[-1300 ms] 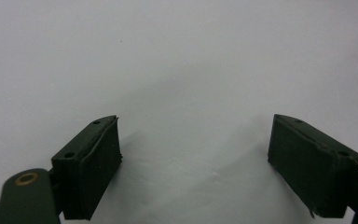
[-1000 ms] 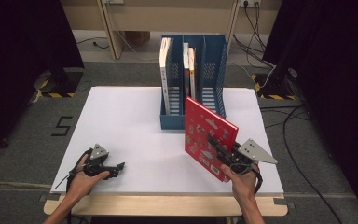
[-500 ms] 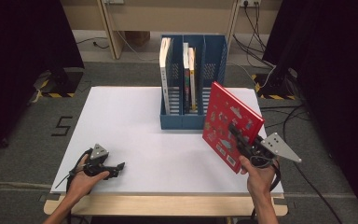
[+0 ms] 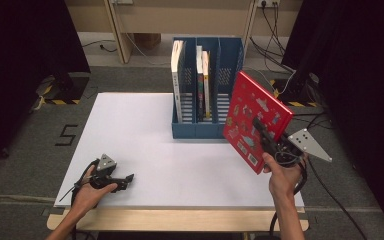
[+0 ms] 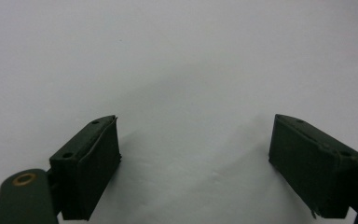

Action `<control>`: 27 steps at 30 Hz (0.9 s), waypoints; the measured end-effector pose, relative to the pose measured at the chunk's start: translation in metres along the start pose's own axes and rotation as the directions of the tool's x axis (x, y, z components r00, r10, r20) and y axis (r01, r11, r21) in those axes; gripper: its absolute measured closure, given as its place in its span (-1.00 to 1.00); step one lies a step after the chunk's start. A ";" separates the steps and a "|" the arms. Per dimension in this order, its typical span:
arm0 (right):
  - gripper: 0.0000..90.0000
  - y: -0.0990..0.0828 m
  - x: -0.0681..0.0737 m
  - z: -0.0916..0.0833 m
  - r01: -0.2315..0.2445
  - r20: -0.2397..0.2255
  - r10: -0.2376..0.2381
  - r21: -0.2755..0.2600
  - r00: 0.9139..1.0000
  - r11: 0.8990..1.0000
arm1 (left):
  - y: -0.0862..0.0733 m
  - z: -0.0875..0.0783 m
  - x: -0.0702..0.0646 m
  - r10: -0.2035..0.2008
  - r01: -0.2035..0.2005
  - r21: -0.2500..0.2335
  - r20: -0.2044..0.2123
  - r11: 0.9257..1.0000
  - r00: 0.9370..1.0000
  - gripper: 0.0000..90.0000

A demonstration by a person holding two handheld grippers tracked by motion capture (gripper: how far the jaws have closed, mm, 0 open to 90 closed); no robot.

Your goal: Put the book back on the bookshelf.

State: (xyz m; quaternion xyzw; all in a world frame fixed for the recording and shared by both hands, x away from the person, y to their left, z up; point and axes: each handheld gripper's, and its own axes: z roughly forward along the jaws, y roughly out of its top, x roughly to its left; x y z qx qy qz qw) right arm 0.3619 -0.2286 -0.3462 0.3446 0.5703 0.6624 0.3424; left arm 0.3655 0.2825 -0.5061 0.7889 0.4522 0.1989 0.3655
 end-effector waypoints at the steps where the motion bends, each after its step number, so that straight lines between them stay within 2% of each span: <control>1: 0.76 0.003 0.000 0.002 0.001 0.005 -0.001 0.000 1.000 1.000 | 0.000 0.000 0.000 0.000 0.000 0.000 0.000 1.000 1.000 -0.67; 4: 0.76 0.009 -0.003 0.008 0.012 0.016 -0.012 0.003 1.000 1.000 | 0.000 0.000 0.000 0.000 0.000 0.000 0.000 1.000 1.000 -0.67; 10: 0.76 0.015 -0.010 0.026 -0.011 0.045 0.011 -0.003 0.999 1.000 | 0.000 0.000 0.000 0.001 -0.001 0.000 0.000 1.000 1.000 -0.67; 17: 0.76 0.016 -0.017 0.056 -0.009 0.089 0.009 0.000 0.996 1.000 | 0.000 0.000 0.000 0.000 0.000 0.000 0.000 1.000 1.000 -0.67; 24: 0.76 0.020 -0.024 0.088 0.023 0.147 -0.024 0.011 0.989 1.000 | 0.000 0.000 0.000 0.000 0.000 0.000 0.000 1.000 1.000 -0.67; 27: 0.76 0.020 -0.029 0.099 0.005 0.164 -0.006 0.008 0.986 1.000 | 0.000 0.000 0.000 0.001 -0.001 0.002 0.001 1.000 1.000 -0.67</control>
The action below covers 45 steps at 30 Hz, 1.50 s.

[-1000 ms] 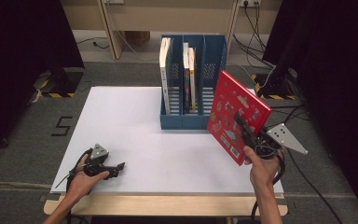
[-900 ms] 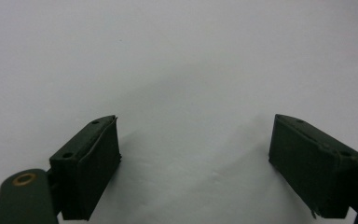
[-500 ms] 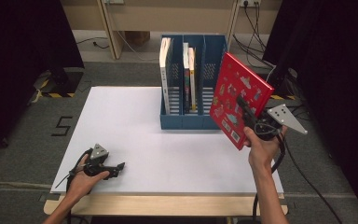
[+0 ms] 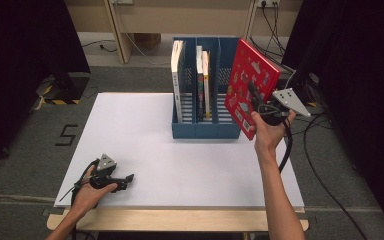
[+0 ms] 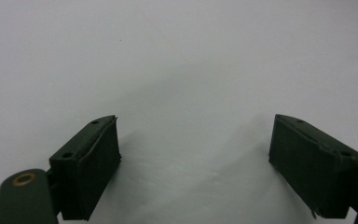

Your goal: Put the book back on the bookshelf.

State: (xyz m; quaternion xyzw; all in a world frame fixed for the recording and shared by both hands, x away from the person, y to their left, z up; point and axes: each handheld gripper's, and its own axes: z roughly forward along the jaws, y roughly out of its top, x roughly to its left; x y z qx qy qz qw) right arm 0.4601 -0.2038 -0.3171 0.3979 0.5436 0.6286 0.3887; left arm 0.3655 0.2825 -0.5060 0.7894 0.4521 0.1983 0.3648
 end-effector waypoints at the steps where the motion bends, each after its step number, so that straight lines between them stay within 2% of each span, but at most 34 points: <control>1: 0.76 -0.001 -0.001 0.004 0.000 0.006 0.000 -0.001 1.000 1.000 | 0.000 0.000 0.000 0.000 0.000 0.000 0.000 1.000 1.000 -0.67; 6: 0.76 -0.007 -0.004 0.023 -0.007 0.032 0.006 0.021 0.999 1.000 | 0.000 0.000 0.000 0.000 0.000 0.000 0.000 1.000 1.000 -0.67; 19: 0.76 -0.029 -0.014 0.069 -0.042 0.093 0.038 0.037 0.995 0.998 | 0.000 0.000 0.000 -0.001 0.001 0.001 0.001 1.000 1.000 -0.67; 24: 0.76 -0.035 -0.016 0.085 -0.034 0.119 0.028 0.050 0.993 0.998 | 0.000 0.000 0.000 -0.003 0.003 0.001 0.002 1.000 1.000 -0.67; 28: 0.76 -0.041 -0.020 0.095 -0.064 0.132 0.055 0.058 0.990 0.996 | 0.000 0.000 0.000 -0.003 0.003 -0.001 0.002 1.000 1.000 -0.67; 34: 0.76 -0.049 -0.021 0.111 -0.051 0.144 0.040 0.077 0.989 0.996 | 0.000 0.000 0.000 0.001 -0.001 -0.001 0.000 1.000 1.000 -0.67; 45: 0.75 -0.059 -0.025 0.124 -0.073 0.169 0.055 0.100 0.984 0.992 | 0.000 0.000 0.000 -0.002 0.002 -0.005 0.001 1.000 1.000 -0.67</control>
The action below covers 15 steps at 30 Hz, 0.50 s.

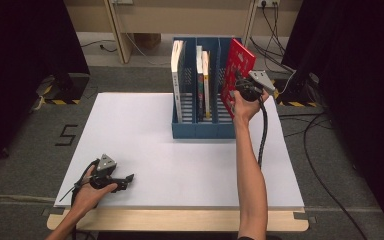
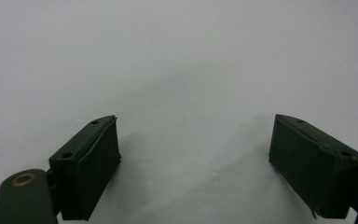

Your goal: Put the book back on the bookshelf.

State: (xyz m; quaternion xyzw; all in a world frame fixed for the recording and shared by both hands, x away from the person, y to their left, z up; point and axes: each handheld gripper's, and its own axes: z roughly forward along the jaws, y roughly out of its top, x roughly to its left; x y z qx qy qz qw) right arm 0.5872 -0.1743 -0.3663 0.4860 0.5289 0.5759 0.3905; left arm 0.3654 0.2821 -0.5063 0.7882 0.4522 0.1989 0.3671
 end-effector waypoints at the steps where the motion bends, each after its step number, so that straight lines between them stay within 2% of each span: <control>1: 0.75 -0.001 0.000 0.001 -0.003 -0.002 0.003 0.003 1.000 1.000 | 0.000 0.000 0.000 0.000 0.000 0.000 0.000 1.000 1.000 -0.67; 9: 0.75 -0.008 0.004 0.012 -0.006 -0.004 0.006 0.007 1.000 1.000 | 0.000 0.000 0.000 0.000 0.000 0.001 0.001 1.000 1.000 -0.67; 15: 0.74 -0.017 0.004 0.020 -0.007 0.003 0.007 0.034 1.000 0.999 | 0.000 0.000 0.000 -0.001 0.001 0.000 0.001 1.000 1.000 -0.67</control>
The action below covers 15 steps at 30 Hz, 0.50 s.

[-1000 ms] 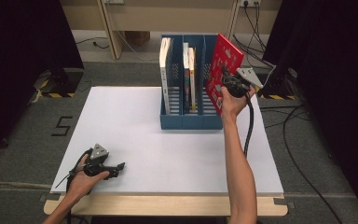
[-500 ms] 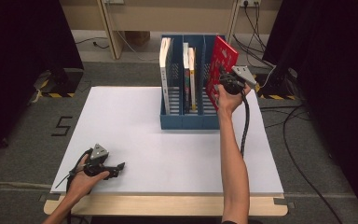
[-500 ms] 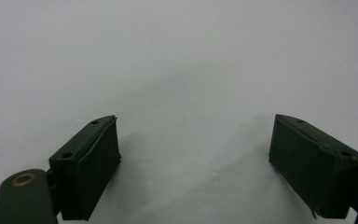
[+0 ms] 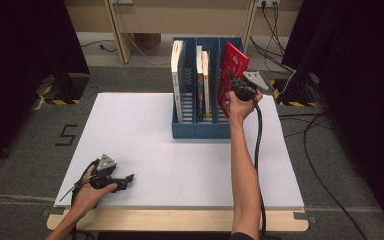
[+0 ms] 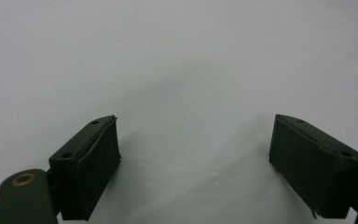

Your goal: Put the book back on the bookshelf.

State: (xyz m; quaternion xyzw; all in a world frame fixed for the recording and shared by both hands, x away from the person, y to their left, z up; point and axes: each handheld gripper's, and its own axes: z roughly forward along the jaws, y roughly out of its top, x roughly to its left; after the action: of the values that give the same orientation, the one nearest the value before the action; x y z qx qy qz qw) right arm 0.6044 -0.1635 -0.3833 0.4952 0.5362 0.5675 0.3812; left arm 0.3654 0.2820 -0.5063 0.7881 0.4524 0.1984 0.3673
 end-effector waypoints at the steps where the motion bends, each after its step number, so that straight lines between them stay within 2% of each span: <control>1: 0.74 -0.001 0.000 0.001 0.003 0.000 -0.003 0.000 1.000 1.000 | 0.000 0.000 0.000 0.000 0.000 0.000 0.000 1.000 1.000 -0.67; 6: 0.73 -0.002 -0.002 0.003 -0.006 0.010 0.006 0.012 1.000 1.000 | 0.000 0.000 0.000 0.000 0.000 0.000 0.000 1.000 1.000 -0.67; 9: 0.71 -0.003 -0.002 0.003 0.002 0.025 -0.004 0.049 1.000 0.999 | 0.000 0.000 0.000 0.001 -0.001 0.000 0.000 1.000 1.000 -0.67; 15: 0.70 0.002 -0.002 -0.002 0.009 0.022 -0.011 0.093 1.000 0.996 | 0.000 0.000 0.000 0.002 -0.002 0.002 0.000 1.000 1.000 -0.67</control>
State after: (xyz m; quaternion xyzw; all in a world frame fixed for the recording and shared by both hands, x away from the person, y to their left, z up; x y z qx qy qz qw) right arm 0.6034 -0.1662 -0.3820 0.5160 0.5602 0.5344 0.3664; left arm 0.3654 0.2822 -0.5062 0.7888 0.4518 0.1985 0.3664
